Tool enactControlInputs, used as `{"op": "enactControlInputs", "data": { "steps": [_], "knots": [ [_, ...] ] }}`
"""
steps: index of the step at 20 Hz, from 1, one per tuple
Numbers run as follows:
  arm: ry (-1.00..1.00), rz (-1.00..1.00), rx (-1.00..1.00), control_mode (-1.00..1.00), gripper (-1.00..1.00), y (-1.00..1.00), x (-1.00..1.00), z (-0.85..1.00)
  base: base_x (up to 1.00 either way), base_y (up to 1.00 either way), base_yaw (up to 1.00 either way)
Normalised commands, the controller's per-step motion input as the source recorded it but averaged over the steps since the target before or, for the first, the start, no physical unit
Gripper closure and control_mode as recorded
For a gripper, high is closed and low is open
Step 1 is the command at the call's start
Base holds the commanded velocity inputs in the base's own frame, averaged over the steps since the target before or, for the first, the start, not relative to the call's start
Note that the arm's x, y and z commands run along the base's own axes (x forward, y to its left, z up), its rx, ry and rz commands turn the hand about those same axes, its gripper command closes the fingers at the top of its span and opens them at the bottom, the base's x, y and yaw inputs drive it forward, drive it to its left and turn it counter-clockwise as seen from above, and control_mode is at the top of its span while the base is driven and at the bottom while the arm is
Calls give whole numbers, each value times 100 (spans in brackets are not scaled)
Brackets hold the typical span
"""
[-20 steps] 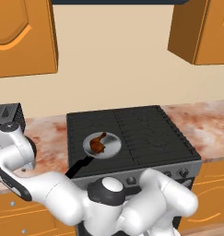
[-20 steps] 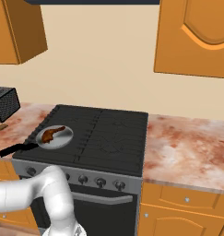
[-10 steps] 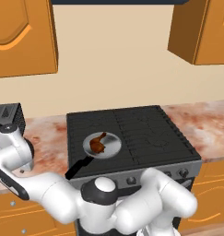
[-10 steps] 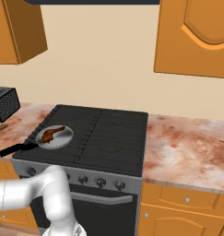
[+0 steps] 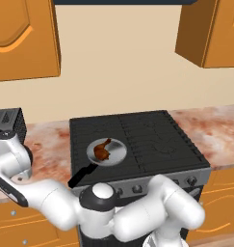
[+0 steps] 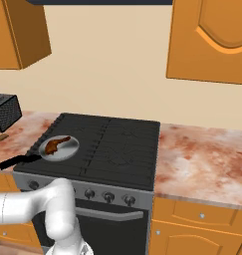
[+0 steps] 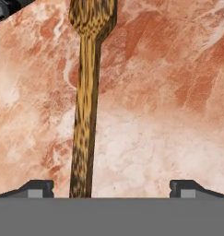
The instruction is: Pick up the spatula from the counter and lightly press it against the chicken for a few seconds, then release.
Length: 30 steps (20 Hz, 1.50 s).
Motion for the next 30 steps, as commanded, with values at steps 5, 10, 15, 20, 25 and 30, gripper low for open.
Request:
{"op": "enactControlInputs", "data": {
  "steps": [5,10,15,20,25,30],
  "knots": [
    [2,-3,0,-100,-100,14,15,-14,0,0,0],
    [3,-3,0,-100,-100,9,9,-19,0,0,0],
    [3,-3,0,-100,100,9,8,-22,0,0,0],
    [3,-2,0,-100,100,8,8,-21,0,0,0],
    [2,-2,0,-100,100,5,7,-19,0,0,0],
    [1,-1,0,-100,100,1,1,-16,0,0,0]
  ]
}}
